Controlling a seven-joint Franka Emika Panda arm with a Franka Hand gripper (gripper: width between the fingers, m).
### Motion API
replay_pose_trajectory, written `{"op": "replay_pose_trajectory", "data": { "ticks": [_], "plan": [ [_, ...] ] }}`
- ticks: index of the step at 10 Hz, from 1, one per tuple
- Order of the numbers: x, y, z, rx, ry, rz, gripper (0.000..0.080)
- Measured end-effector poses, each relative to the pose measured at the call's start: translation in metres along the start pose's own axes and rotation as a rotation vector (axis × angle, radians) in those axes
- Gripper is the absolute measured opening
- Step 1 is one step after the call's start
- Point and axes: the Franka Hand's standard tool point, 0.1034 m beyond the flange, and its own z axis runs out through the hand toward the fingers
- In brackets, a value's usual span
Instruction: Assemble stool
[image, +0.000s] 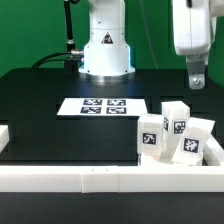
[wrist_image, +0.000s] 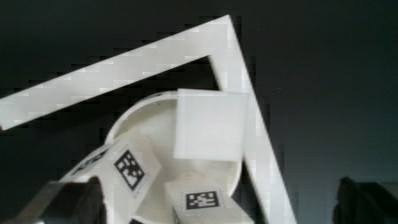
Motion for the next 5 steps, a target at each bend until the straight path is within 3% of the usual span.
{"op": "replay_pose_trajectory", "data": {
  "ticks": [5],
  "plan": [
    [0.0015, 0.0011, 0.0038, -0.004, 0.006, 0.000, 0.0649]
  ]
}}
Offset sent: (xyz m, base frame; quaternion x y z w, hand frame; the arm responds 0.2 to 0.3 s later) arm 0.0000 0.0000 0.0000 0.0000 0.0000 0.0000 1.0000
